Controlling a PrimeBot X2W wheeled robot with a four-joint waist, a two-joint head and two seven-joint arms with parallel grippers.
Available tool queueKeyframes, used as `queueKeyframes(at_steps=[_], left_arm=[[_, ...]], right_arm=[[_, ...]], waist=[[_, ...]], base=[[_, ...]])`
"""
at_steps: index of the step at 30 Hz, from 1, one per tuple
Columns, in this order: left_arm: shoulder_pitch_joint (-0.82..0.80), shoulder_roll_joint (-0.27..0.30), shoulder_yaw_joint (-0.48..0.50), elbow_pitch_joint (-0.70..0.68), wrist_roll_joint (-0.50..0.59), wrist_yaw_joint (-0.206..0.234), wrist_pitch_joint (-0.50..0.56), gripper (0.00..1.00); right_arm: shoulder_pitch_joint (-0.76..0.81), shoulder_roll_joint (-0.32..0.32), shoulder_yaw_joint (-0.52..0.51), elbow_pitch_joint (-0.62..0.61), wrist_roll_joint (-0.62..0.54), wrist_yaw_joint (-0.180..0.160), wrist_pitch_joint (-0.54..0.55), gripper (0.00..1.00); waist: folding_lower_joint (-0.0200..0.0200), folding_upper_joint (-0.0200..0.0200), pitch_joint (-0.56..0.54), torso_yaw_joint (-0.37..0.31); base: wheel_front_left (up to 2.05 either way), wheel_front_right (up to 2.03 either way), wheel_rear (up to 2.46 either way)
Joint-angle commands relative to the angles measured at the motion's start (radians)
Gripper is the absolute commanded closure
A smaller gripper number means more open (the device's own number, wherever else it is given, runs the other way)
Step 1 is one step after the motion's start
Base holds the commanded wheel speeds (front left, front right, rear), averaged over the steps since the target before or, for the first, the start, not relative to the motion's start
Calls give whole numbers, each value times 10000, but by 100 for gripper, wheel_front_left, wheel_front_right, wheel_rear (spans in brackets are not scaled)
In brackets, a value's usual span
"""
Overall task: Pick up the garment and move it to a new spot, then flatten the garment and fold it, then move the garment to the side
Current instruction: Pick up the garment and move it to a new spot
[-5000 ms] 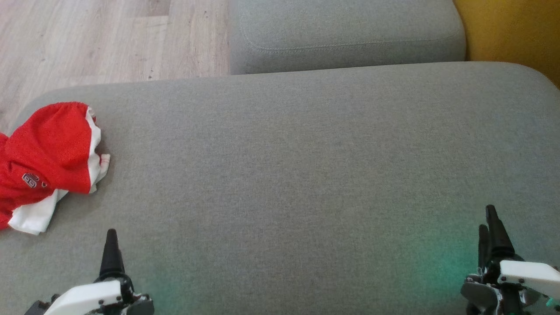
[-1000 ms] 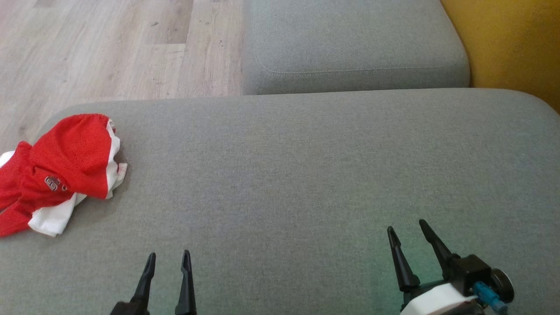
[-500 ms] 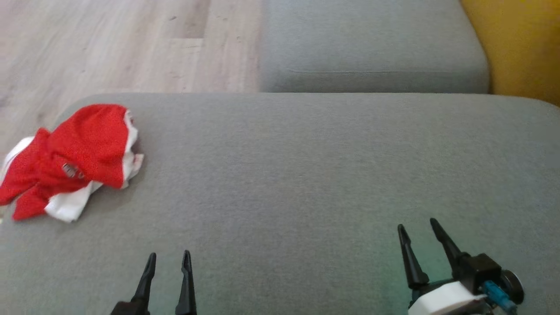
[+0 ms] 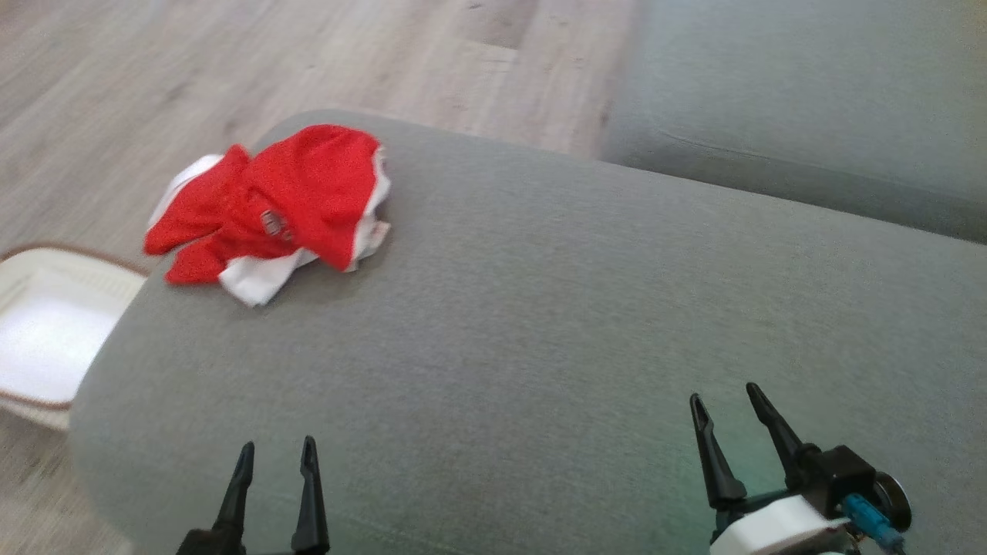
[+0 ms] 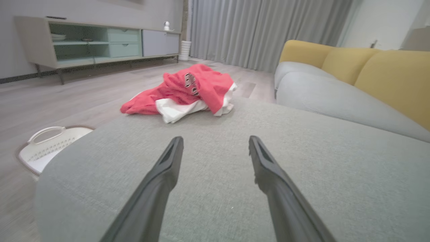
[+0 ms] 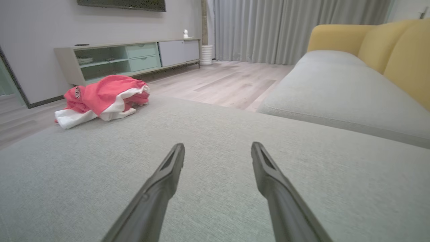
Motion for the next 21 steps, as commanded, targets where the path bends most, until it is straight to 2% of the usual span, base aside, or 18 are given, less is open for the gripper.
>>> queueKeyframes(at_steps=[1,8,15,19,21], left_arm=[[-552,41,290,-355,62,23,-99,0],[-571,42,347,-452,90,14,-99,0],[-714,110,323,-871,202,-50,-99,0],[-1232,404,352,-1815,324,-247,-91,0],[-2162,945,496,-2612,417,-461,292,0]], right_arm=[[-410,-85,239,-335,49,-7,-120,0],[-490,-85,290,-428,37,-7,-120,0],[-524,-85,225,-540,-97,-7,-120,0],[-582,-85,105,-649,-310,-7,-120,0],[-687,-85,49,-819,-466,-7,-120,0]], waist=[[0,-1,52,421],[0,-1,190,885],[0,-1,478,878],[0,-1,758,672],[0,-1,1112,409]], base=[[0,0,0],[0,0,0],[0,0,0],[0,0,0],[0,0,0]])
